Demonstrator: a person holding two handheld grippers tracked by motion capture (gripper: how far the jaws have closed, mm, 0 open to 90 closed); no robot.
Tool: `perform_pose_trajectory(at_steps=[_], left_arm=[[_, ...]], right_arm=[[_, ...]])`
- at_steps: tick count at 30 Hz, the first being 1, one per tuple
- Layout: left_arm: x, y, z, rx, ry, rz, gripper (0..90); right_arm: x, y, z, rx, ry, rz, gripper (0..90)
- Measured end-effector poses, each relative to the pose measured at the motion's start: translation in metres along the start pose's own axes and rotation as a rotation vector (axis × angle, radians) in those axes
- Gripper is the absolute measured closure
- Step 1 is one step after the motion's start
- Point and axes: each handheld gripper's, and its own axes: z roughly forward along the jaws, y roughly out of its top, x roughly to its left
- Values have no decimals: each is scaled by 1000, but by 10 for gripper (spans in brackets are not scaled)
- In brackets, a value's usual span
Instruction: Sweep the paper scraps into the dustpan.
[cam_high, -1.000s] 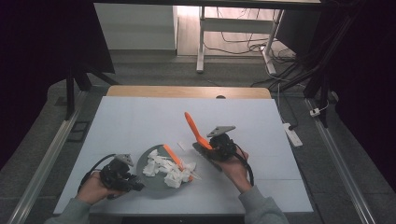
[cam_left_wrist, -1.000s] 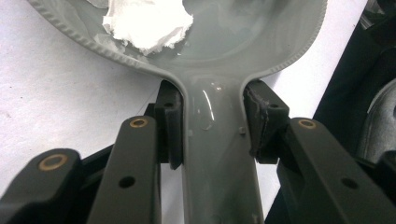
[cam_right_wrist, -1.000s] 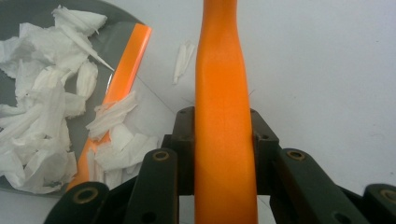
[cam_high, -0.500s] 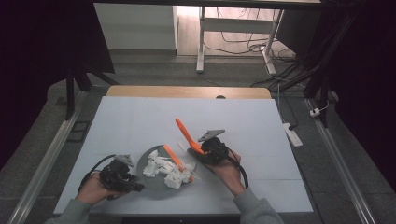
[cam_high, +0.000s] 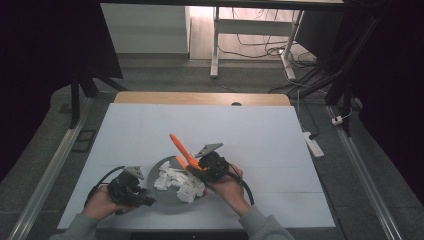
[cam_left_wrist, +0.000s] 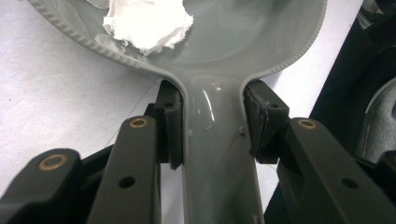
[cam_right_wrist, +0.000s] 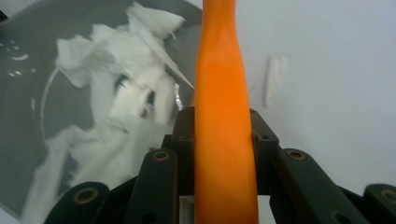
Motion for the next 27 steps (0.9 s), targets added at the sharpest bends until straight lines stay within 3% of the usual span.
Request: perform_pose_trajectory(at_steps=[2,10,14,19,27], left_arm=[[0,0,0,0,0,-1,613],[1,-1,0,0,-2,0,613],[1,-1,0,-2,-4,-2,613],[1,-1,0,1,-6,2,613],[2,-1,1,-3,-7,-3,612]], right_arm=[[7,5,2,-12,10,-3,702],[28,24,10,-75,125,-37,701],[29,30,7,-102,122,-50,701],[14,29,-9,-136,96,-27,701],[-16,27,-28,-143,44,20,701]])
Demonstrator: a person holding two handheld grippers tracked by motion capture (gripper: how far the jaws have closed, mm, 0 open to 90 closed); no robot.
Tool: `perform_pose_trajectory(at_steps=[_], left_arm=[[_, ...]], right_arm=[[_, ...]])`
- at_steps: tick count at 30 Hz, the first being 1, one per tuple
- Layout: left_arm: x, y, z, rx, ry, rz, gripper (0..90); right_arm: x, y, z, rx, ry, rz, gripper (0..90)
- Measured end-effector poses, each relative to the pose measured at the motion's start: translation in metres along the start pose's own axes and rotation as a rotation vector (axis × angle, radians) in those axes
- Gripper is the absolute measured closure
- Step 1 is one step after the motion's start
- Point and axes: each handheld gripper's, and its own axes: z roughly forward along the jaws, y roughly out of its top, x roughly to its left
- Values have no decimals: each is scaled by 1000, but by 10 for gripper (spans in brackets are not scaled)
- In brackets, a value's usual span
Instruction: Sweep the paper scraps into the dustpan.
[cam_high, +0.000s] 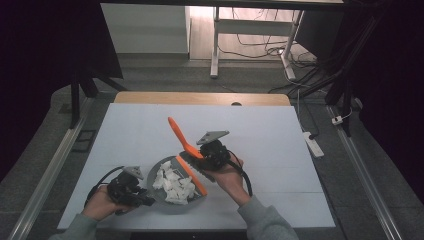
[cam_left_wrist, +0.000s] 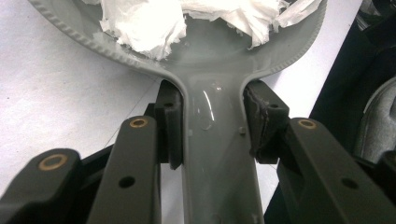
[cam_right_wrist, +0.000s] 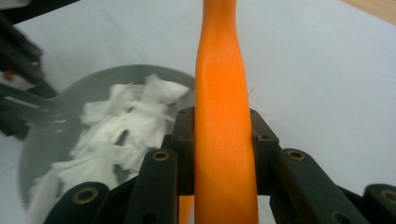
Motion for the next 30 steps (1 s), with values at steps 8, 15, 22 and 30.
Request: perform_pose_trajectory(at_steps=[8,15,22,30], left_arm=[[1,0,1,-4,1,-6,612],[2,0,1,-14,11,-18,613],[3,3,3,-22,16,-37,612],[5,5,3,-24,13,-54,613]], right_arm=[[-36,0,7,3,-112,37,701],[-57,3,34,78,-155,38,702],[-60,5,56,144,-171,25,702],[-51,9,66,172,-154,-6,702]])
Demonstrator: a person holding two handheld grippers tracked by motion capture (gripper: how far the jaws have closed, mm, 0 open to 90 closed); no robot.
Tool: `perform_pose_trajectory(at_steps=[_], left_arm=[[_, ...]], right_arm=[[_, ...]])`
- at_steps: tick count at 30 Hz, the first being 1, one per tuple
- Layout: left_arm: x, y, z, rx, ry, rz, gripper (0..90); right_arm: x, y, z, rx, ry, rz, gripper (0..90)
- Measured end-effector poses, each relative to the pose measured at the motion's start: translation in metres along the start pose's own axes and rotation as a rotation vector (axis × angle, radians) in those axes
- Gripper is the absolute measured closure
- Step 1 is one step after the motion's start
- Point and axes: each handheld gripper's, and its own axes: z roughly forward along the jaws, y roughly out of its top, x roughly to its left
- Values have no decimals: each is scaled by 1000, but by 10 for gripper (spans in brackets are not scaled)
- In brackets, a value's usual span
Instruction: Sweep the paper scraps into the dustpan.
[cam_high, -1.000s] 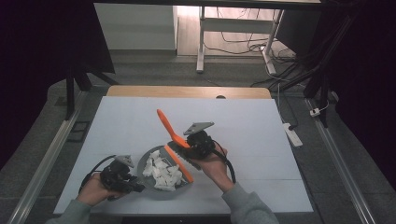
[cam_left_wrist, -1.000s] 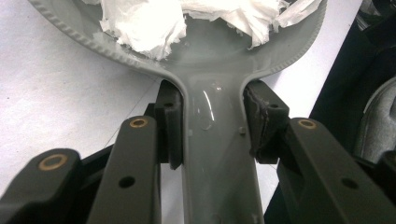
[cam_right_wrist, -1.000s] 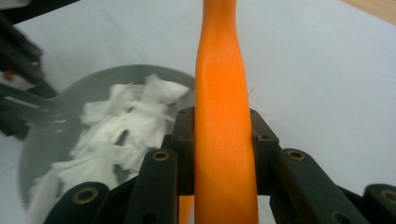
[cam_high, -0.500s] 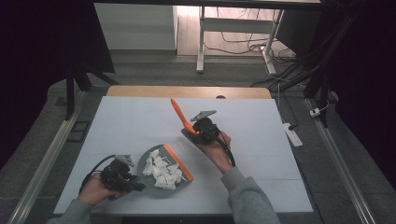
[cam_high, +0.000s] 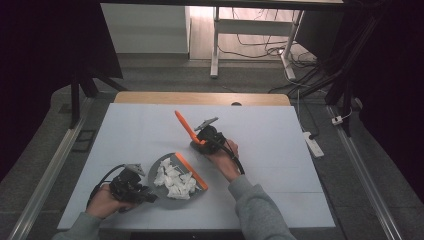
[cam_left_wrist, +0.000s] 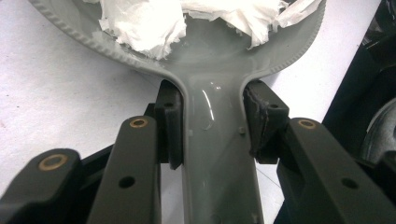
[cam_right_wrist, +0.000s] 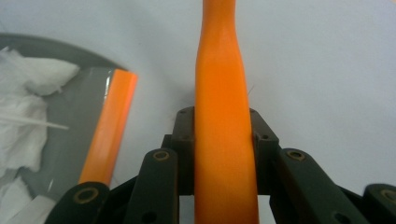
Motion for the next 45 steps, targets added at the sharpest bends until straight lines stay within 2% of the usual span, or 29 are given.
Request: perform_pose_trajectory(at_steps=[1,6,9,11,14,16,21,24,26,30,34,38,41,45], left_arm=[[0,0,0,0,0,-3,613],[1,1,0,2,-1,-5,613],[1,1,1,3,-2,-6,613],[1,0,1,4,-2,-7,613],[1,1,1,4,-1,-8,613],[1,1,1,5,-1,-9,613],[1,0,0,5,-3,-8,613],[2,0,0,4,-4,-5,613],[2,0,0,4,-4,-5,613],[1,0,0,6,-2,-6,613],[1,0,1,4,-1,-6,613],[1,-1,2,-4,0,-8,613],[1,-2,3,-10,1,-7,613],[1,-3,3,-12,2,-6,613]], right_arm=[[2,0,0,2,1,-8,702],[19,1,-2,1,74,-38,702],[30,2,-7,-15,171,-49,702],[39,4,-15,-42,190,-75,702],[44,8,-27,-78,186,-100,702],[39,10,-30,-80,141,-100,702],[22,7,-11,-22,82,-47,702],[19,2,-1,-5,94,-29,702],[22,1,-1,-16,111,-27,702],[34,1,-4,-20,159,-48,702],[50,1,-14,-51,219,-64,702],[57,4,-26,-90,217,-91,702],[55,4,-36,-115,181,-94,702],[48,1,-47,-139,165,-79,702]])
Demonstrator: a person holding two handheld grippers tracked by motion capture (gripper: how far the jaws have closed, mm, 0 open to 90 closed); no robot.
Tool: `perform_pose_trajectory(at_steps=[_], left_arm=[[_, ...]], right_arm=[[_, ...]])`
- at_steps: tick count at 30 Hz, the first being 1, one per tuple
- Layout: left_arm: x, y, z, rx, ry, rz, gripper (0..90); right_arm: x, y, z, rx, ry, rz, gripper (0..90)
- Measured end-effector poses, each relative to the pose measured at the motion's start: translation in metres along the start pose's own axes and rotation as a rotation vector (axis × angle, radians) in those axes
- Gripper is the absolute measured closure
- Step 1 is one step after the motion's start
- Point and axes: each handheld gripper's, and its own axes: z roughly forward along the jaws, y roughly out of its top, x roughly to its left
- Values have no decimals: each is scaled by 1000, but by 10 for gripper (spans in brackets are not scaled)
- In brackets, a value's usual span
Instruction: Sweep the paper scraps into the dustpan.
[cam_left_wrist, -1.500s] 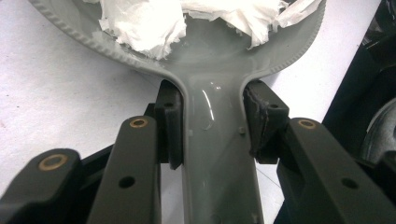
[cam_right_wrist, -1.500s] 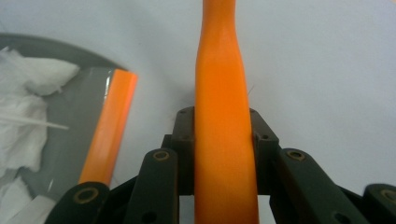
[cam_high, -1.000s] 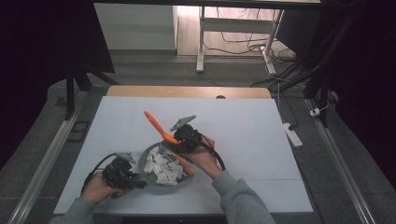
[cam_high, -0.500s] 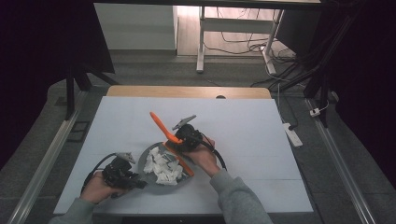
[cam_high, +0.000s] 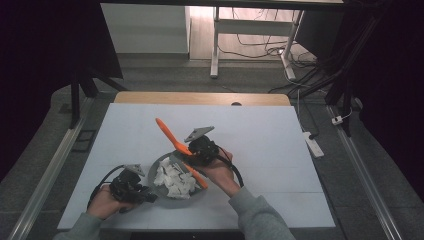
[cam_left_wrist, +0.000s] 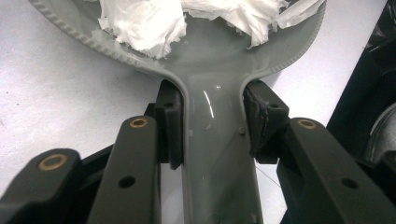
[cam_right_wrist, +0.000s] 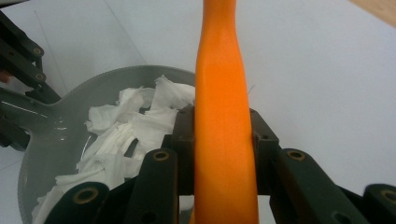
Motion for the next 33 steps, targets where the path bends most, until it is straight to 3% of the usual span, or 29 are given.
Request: perform_pose_trajectory(at_steps=[17,33], left_arm=[[-1,-1,-1,-24,8,4,613],[0,-3,-11,-103,36,-36,613]], right_arm=[[-18,-20,-22,-34,-18,58,702],[-31,-42,-58,-102,-36,85,702]])
